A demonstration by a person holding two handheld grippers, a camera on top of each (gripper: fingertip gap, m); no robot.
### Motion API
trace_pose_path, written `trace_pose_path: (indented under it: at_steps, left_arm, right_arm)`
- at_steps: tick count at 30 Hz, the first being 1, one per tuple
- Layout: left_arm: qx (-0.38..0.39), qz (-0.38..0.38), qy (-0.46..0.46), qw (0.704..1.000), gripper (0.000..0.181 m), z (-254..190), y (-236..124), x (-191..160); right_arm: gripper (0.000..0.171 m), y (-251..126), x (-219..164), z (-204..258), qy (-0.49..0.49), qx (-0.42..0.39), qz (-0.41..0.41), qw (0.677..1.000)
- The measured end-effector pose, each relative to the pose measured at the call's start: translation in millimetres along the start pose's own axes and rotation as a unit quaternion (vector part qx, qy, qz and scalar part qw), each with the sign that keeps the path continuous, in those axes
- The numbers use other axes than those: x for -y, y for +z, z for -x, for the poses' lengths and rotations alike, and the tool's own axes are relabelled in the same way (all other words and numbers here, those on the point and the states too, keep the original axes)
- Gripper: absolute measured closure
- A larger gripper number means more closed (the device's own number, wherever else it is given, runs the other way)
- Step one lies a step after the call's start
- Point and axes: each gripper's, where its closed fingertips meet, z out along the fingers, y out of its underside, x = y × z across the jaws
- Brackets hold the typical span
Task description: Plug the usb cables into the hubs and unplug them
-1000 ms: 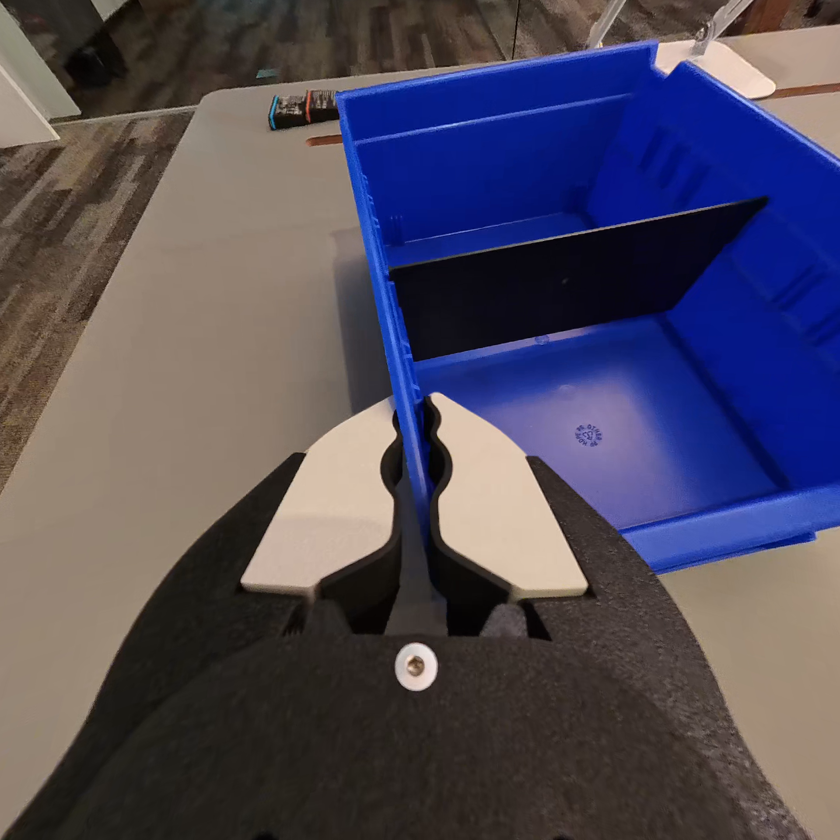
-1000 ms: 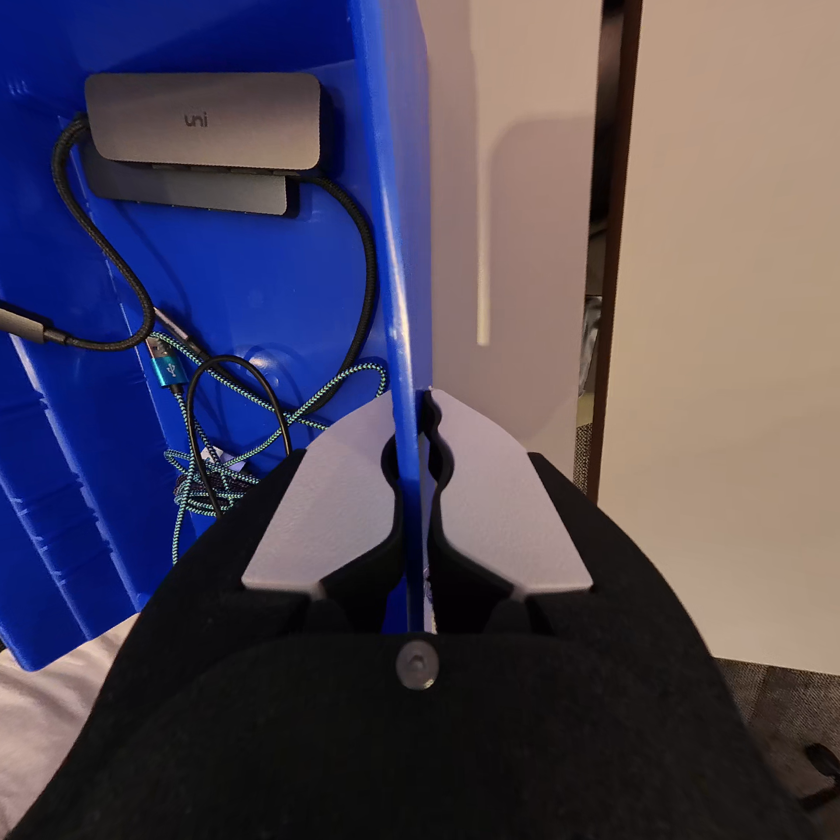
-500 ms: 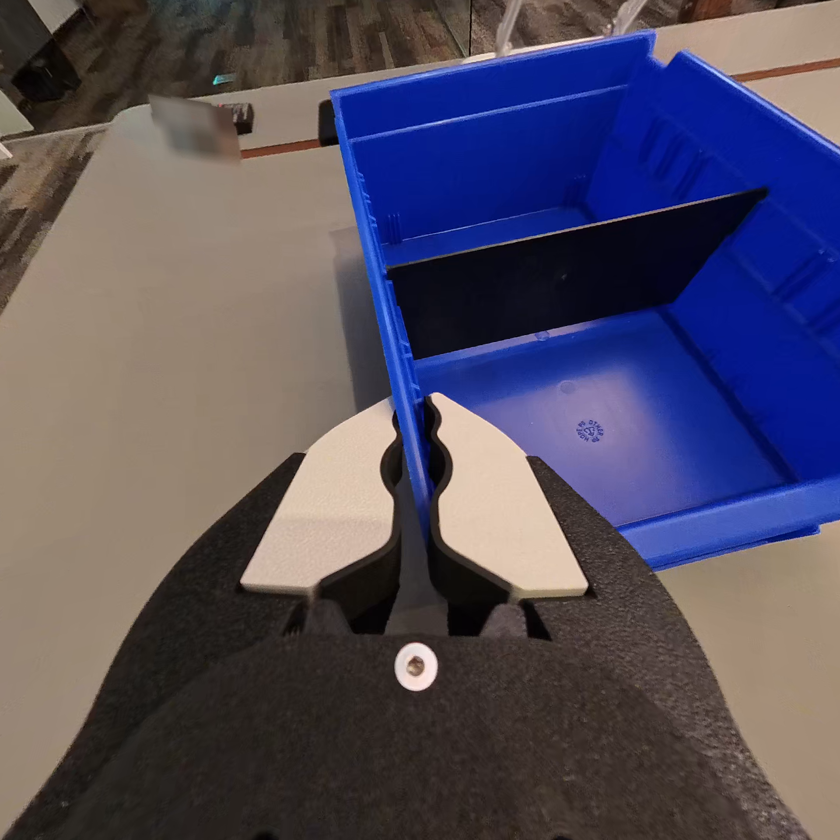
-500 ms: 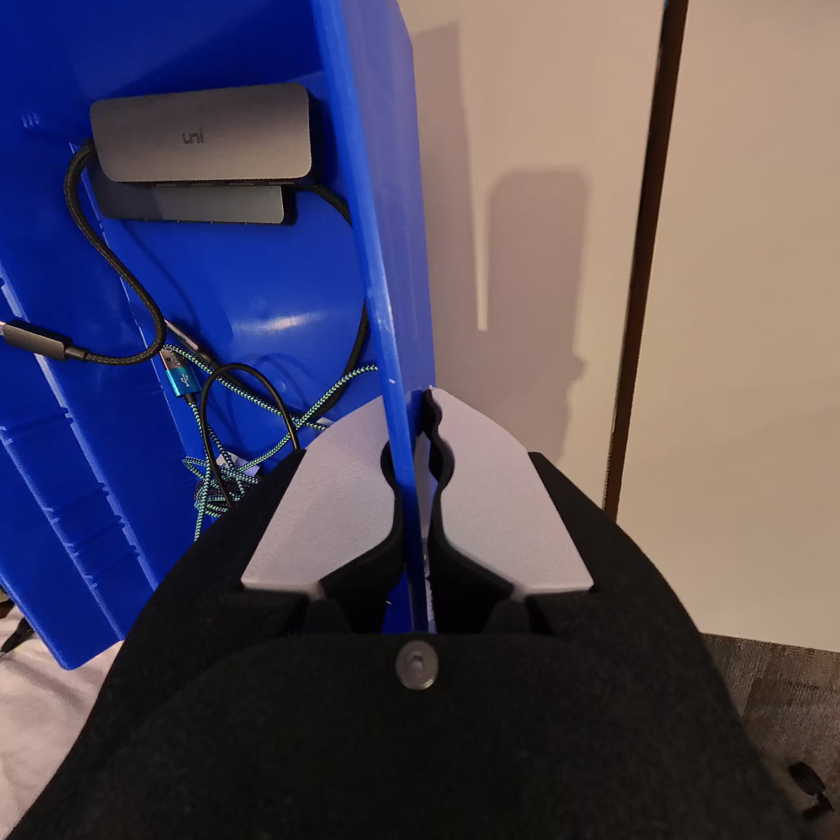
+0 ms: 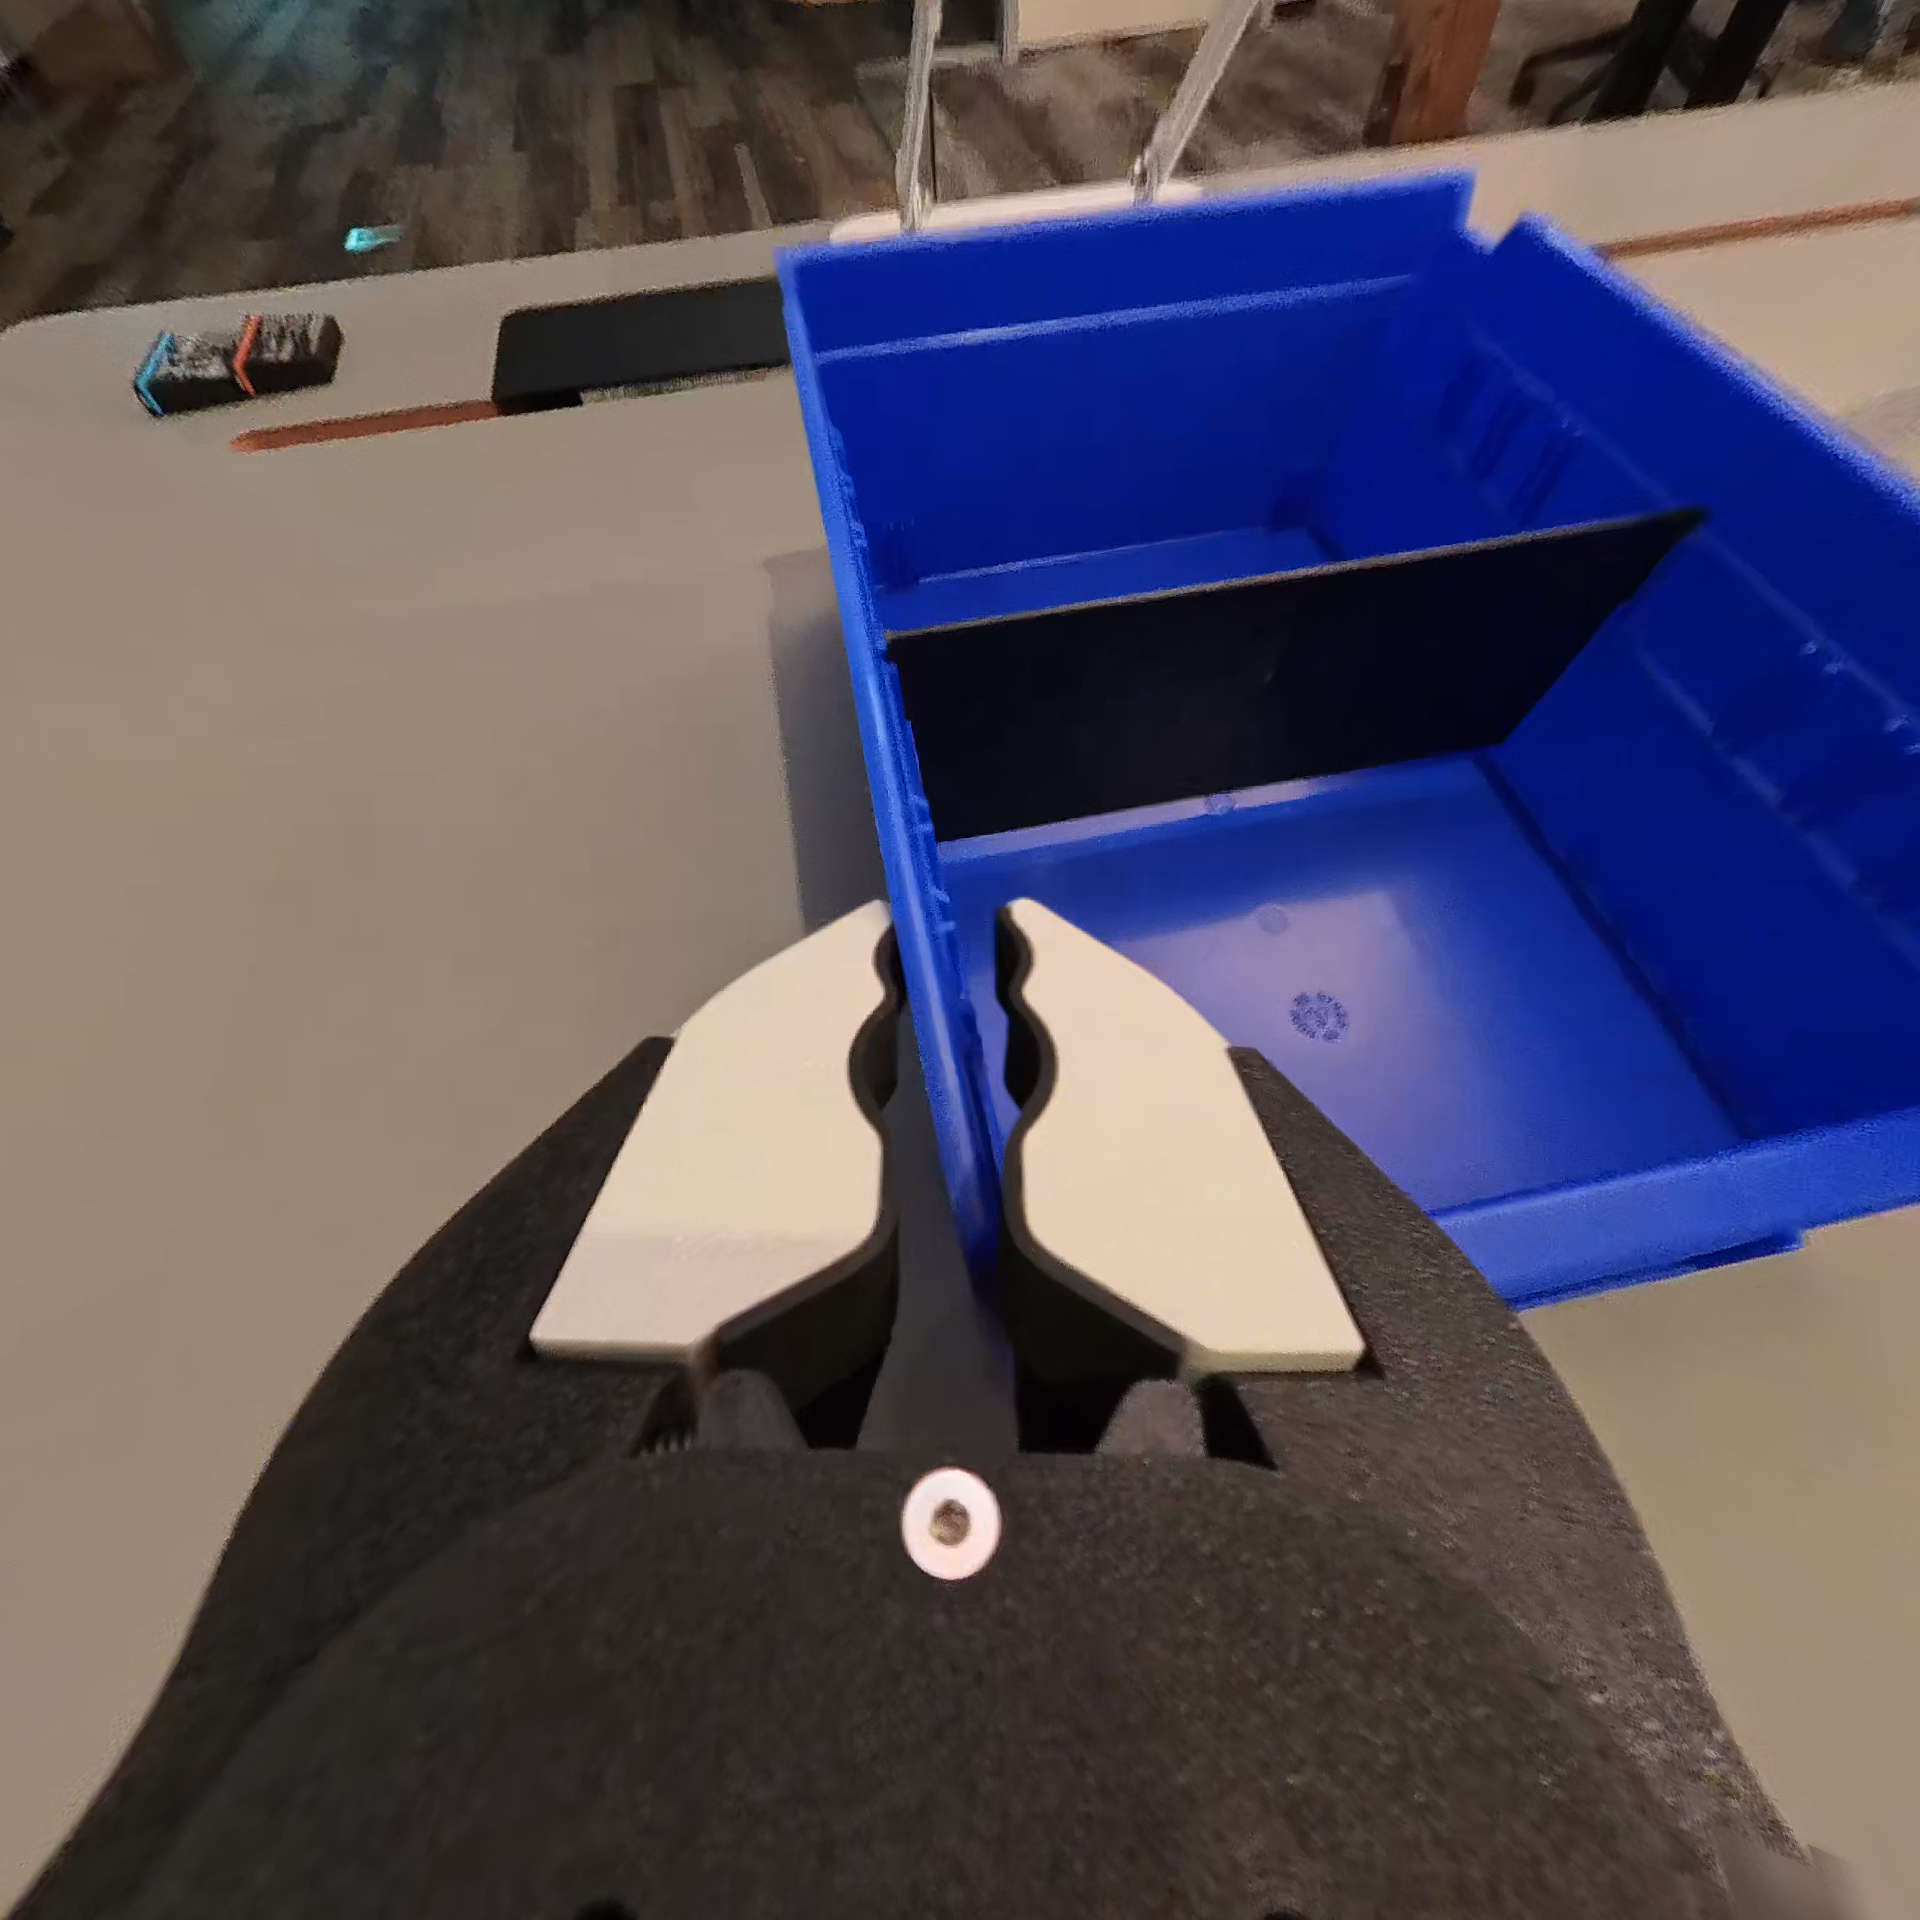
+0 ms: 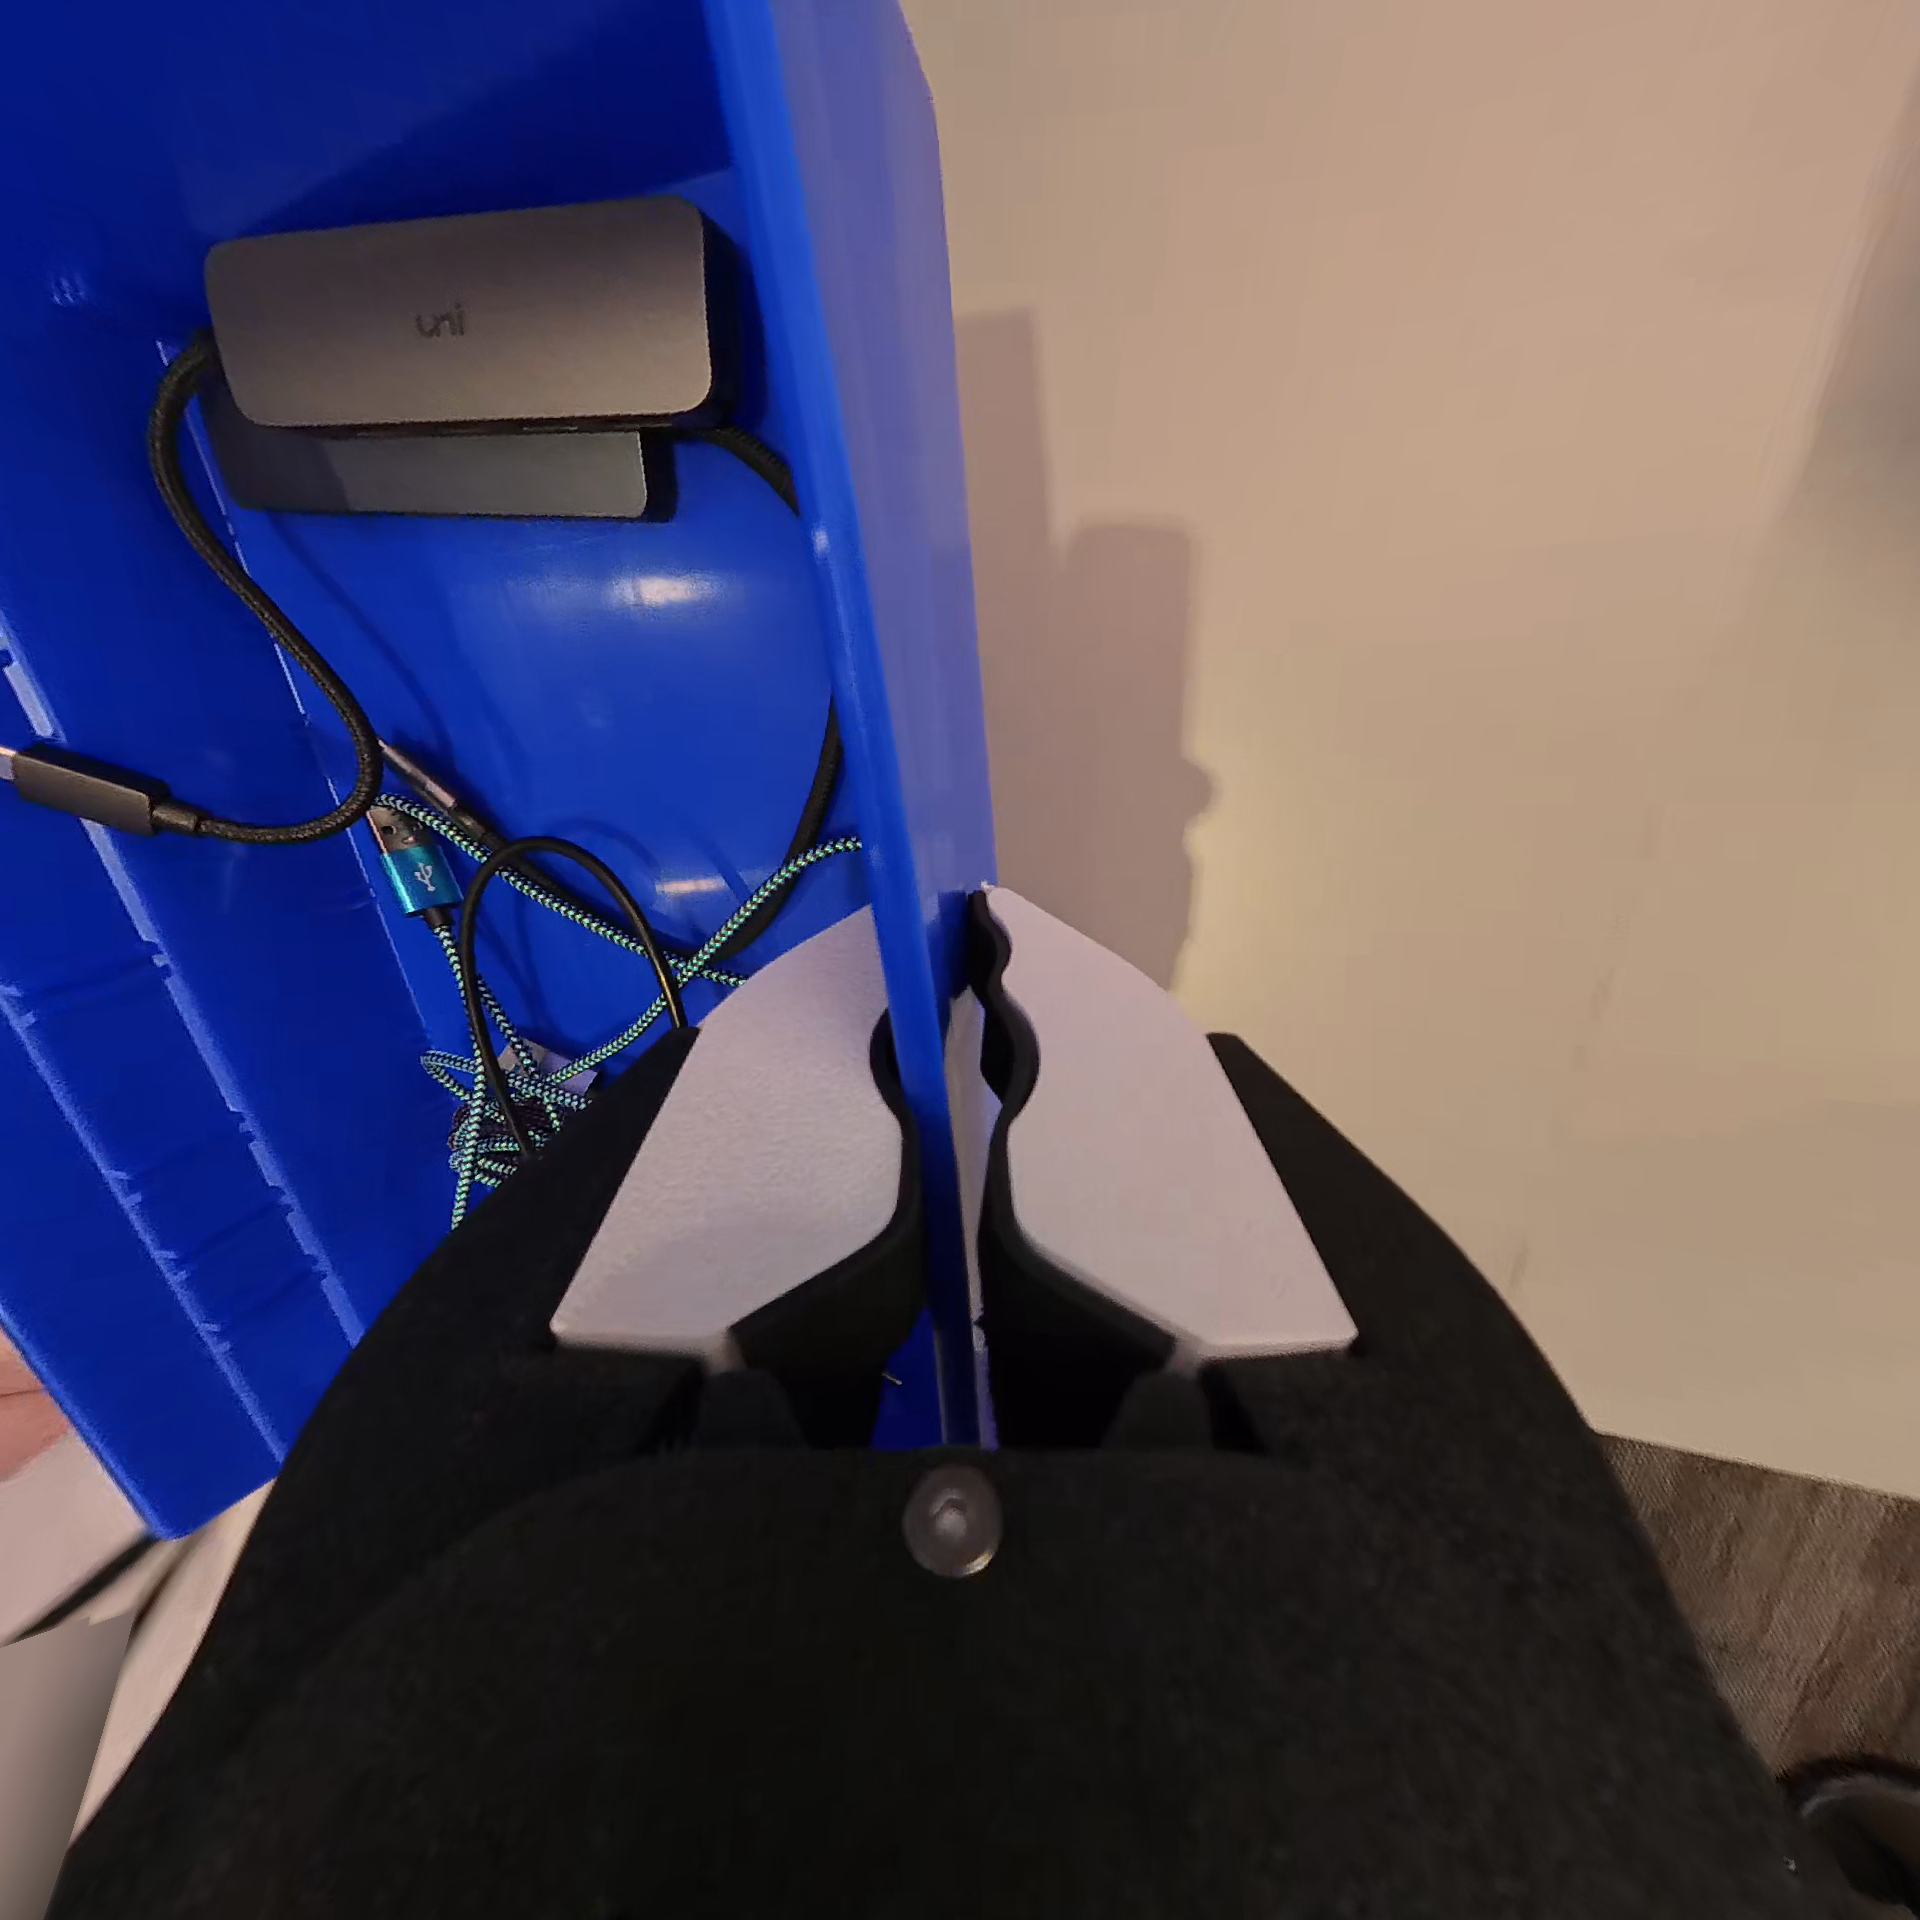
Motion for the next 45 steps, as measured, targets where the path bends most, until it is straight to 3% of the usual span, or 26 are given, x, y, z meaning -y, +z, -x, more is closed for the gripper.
trace_pose_path:
  at_steps: [4,8,18,27,31,36,40,45]
  left_arm:
    - [0.004,-0.071,-0.027,0.997,0.154,10.0,-30.2,18.2]
    - [0.033,-0.116,-0.045,0.992,0.155,60.2,-84.6,27.6]
    - [0.196,-0.116,-0.120,0.966,0.161,240.1,-205.4,-18.7]
    - [0.305,-0.135,-0.130,0.934,0.165,304.5,-281.5,-51.5]
    - [0.325,-0.145,-0.144,0.923,0.165,317.1,-303.1,-61.8]
    - [0.325,-0.140,-0.153,0.923,0.166,326.5,-306.5,-74.7]
    - [0.300,-0.150,-0.169,0.927,0.165,327.8,-289.9,-72.0]
    - [0.233,-0.164,-0.179,0.942,0.154,297.0,-237.9,-51.6]
  right_arm:
    - [0.165,-1.4,27.4,79.2,-0.015,0.023,-0.007,1.000]
    - [0.165,12.4,53.4,171.5,-0.034,0.058,-0.011,0.998]
    - [0.165,97.0,97.1,430.7,-0.096,0.128,0.011,0.987]
    - [0.165,191.0,89.7,635.2,-0.155,0.167,0.036,0.973]
    - [0.165,238.3,62.7,680.9,-0.143,0.178,0.051,0.972]
    - [0.165,285.0,27.1,691.6,-0.131,0.153,0.077,0.976]
    - [0.164,304.2,9.3,682.2,-0.145,0.110,0.095,0.979]
    - [0.161,307.8,1.0,685.2,-0.163,0.111,0.101,0.975]
